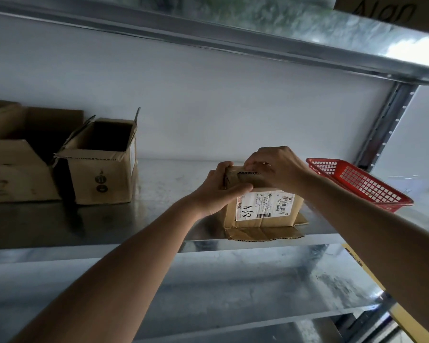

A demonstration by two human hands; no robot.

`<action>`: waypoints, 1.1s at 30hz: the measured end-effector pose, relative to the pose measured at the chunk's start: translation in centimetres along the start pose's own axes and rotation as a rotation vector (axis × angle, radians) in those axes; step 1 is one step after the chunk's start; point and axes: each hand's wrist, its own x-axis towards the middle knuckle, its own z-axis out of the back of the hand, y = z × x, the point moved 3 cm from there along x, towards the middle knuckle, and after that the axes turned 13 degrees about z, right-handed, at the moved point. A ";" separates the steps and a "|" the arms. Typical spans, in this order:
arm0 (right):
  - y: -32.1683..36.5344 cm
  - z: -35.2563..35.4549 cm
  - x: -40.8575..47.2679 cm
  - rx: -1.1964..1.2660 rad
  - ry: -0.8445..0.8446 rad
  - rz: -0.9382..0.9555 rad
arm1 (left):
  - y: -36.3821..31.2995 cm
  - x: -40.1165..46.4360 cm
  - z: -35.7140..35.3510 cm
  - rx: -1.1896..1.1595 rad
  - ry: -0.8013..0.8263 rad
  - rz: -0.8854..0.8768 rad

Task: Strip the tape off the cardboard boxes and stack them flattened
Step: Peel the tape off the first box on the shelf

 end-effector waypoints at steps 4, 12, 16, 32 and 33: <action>-0.9 0.3 -0.7 0.061 0.089 -0.014 | -0.1 -0.3 0.1 0.006 -0.038 -0.088; -3.6 0.9 -2.4 0.082 0.090 -0.188 | -1.7 0.0 1.1 0.208 -0.023 -0.157; -3.5 1.0 -2.4 0.068 0.070 -0.212 | -2.8 0.1 1.5 0.249 0.010 -0.160; -2.1 0.2 -2.6 -0.238 -0.003 -0.121 | -3.2 0.7 1.7 0.204 0.079 -0.058; -2.0 0.3 -2.7 -0.240 -0.006 -0.116 | -3.3 0.7 1.7 0.215 0.080 -0.050</action>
